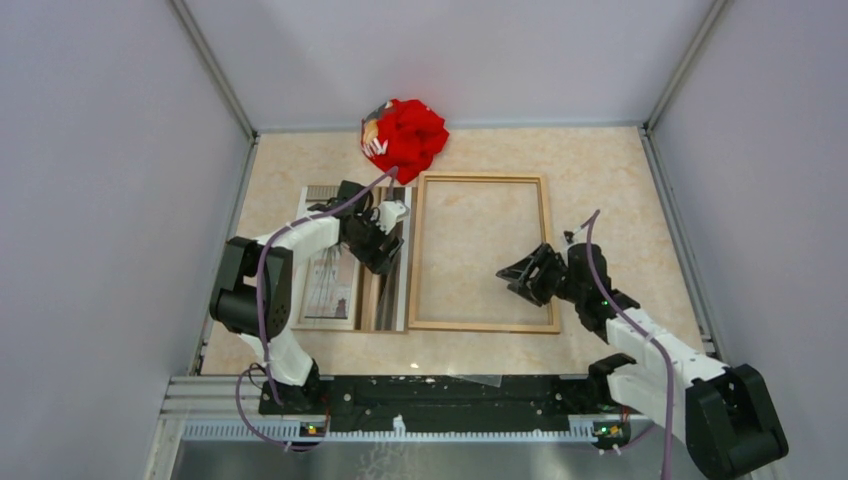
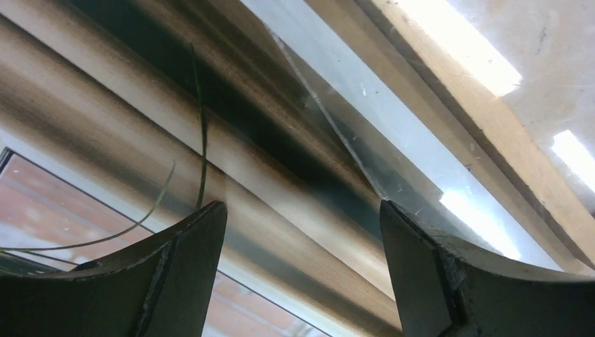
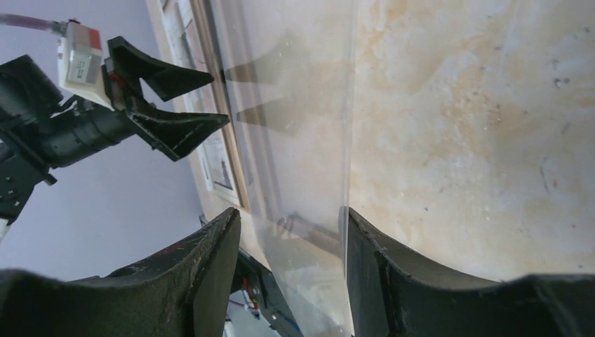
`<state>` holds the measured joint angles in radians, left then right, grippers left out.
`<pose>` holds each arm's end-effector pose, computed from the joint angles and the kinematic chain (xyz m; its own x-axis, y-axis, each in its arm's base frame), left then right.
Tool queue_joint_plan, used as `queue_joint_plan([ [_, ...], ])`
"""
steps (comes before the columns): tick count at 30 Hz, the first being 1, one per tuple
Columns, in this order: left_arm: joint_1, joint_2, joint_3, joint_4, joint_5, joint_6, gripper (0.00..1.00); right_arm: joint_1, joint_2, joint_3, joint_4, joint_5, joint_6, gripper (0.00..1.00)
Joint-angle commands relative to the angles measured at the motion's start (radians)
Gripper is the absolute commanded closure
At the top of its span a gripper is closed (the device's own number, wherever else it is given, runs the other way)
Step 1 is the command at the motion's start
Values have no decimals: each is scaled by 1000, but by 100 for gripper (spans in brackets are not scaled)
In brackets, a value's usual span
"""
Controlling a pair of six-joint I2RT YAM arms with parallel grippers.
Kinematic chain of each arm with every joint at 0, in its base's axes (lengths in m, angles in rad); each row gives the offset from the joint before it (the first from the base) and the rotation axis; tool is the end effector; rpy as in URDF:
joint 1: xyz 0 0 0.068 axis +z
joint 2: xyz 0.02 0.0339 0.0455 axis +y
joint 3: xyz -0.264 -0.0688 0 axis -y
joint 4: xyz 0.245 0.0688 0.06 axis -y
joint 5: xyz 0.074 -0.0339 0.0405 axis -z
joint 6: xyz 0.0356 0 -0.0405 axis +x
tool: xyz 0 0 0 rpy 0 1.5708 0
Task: Put the photo into the frame
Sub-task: Adjust the photo frame item on the photo frame.
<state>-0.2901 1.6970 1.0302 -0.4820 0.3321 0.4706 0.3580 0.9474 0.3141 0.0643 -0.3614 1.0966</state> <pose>0.3100 -0.1046 0.1728 -0.5985 0.6260 -0.4999 0.7514 0.6550 -0.0794 0.1729 0.0781 0.1734 -0.7702 0.6004 -0.2152 0.1719 0.5203 0.8365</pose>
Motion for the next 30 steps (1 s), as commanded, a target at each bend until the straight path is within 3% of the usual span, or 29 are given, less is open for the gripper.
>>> queue_joint_plan([
  [1, -20, -38, 9, -33, 62, -22, 14, 10, 21, 35, 144, -40, 36, 47],
  [7, -35, -43, 13, -42, 74, -36, 14, 10, 65, 68, 194, -45, 45, 53],
  [10, -37, -46, 16, -46, 73, -34, 14, 10, 94, 148, 105, -25, -29, 60],
  [14, -37, -47, 23, -58, 79, -33, 14, 10, 154, 243, 7, -14, -106, 62],
  [22, -36, -32, 10, -52, 86, -32, 14, 10, 235, 195, 143, -105, -86, 62],
  [30, -37, -18, 11, -51, 88, -27, 14, 10, 298, 216, 160, -160, -124, 84],
])
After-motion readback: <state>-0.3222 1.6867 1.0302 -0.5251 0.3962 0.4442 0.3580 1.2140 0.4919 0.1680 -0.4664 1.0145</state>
